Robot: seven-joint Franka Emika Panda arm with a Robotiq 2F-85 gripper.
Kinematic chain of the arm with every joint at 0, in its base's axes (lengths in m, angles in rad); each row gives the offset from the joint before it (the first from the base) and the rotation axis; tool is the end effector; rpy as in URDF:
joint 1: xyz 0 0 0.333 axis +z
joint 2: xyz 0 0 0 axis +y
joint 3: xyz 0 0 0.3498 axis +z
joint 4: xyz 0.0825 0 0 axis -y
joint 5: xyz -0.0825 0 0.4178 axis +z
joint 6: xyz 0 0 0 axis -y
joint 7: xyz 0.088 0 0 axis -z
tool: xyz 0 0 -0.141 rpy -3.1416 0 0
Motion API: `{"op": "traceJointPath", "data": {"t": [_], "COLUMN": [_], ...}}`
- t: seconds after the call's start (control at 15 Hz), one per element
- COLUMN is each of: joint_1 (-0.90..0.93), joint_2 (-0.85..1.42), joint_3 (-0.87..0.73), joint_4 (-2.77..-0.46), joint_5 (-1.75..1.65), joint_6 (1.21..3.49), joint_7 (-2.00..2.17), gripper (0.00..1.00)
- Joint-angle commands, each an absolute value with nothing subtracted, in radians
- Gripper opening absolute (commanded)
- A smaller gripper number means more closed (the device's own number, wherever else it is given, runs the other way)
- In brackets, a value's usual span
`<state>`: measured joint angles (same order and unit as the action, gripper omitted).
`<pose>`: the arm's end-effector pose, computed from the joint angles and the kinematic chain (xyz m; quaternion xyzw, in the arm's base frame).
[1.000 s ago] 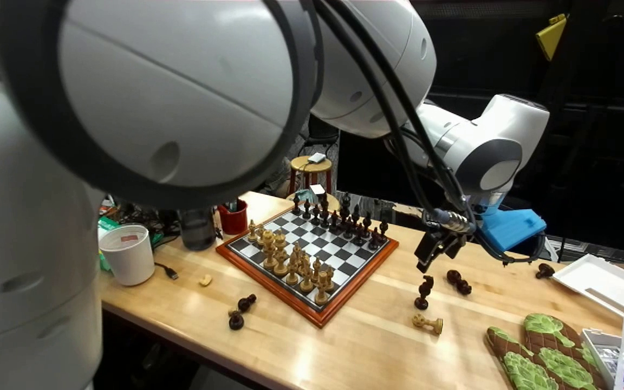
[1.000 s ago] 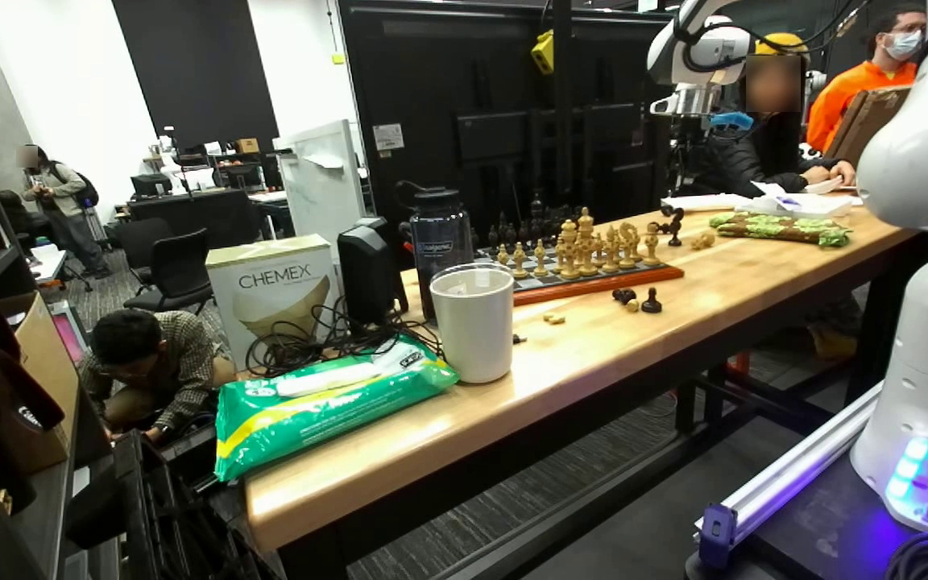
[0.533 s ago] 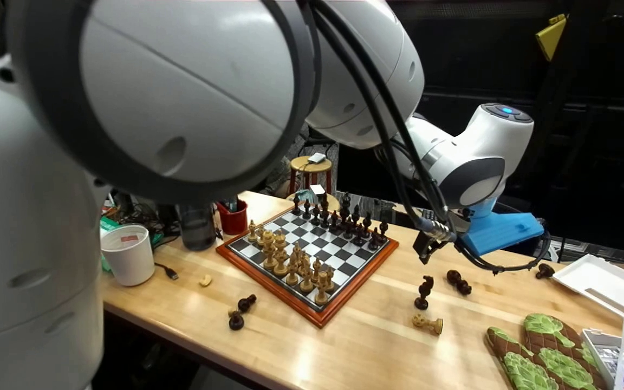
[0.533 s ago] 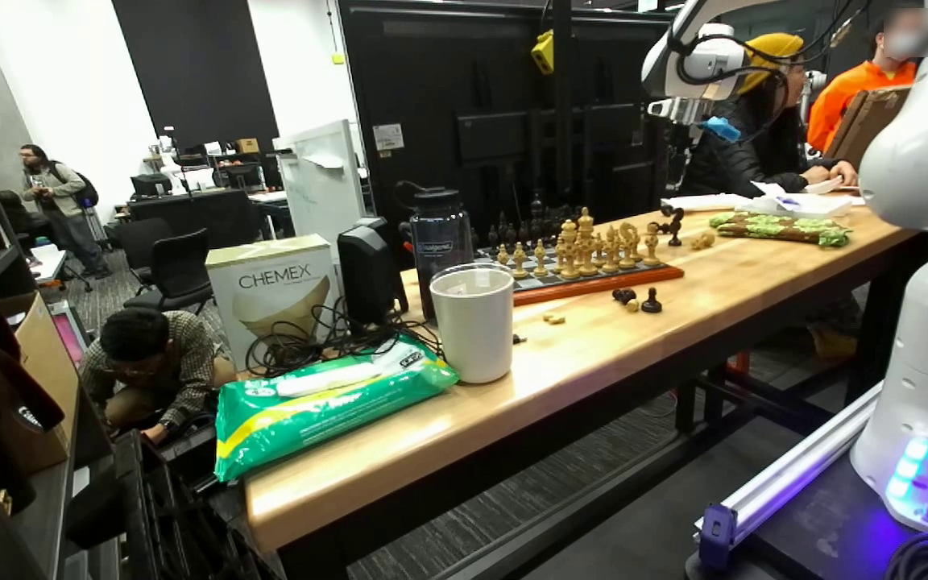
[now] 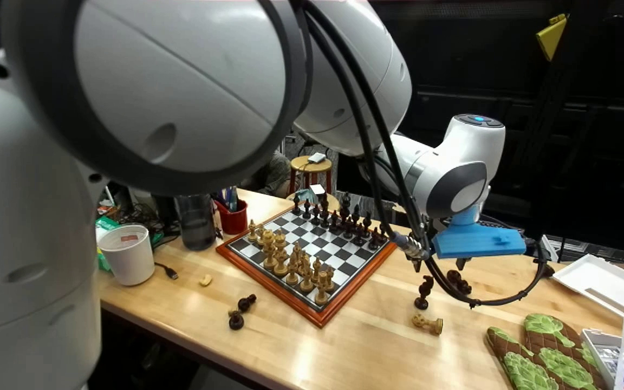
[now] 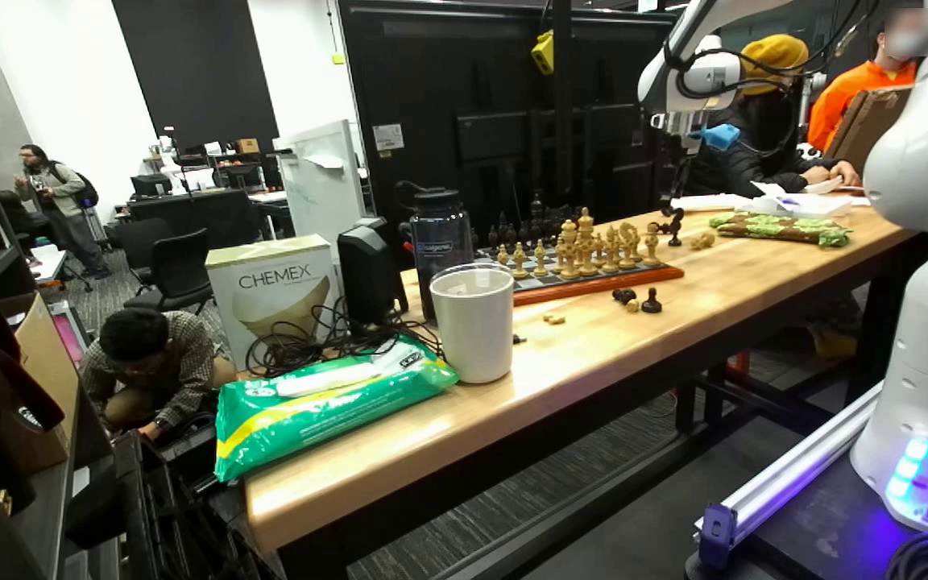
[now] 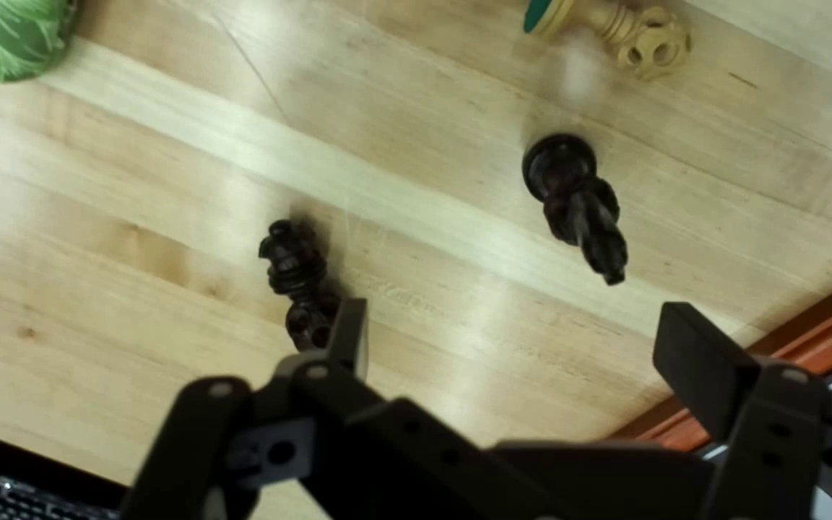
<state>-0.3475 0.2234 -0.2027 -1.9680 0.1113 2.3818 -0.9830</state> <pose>0.5659 -0.3375 0.3611 0.9781 0.1825 0.0844 0.0534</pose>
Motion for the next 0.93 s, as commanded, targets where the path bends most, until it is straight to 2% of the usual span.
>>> {"op": "traceJointPath", "data": {"t": [0.0,0.47,0.87], "joint_1": [-0.313,-0.302,-0.308], "joint_2": [0.163,0.127,0.152], "joint_3": [-0.218,-0.207,-0.206], "joint_4": [-2.004,-1.992,-1.971], "joint_5": [0.023,0.026,0.038], "joint_6": [2.320,2.141,2.146], "joint_7": [-0.817,-0.674,-0.690], "gripper": [1.00,1.00,1.00]}}
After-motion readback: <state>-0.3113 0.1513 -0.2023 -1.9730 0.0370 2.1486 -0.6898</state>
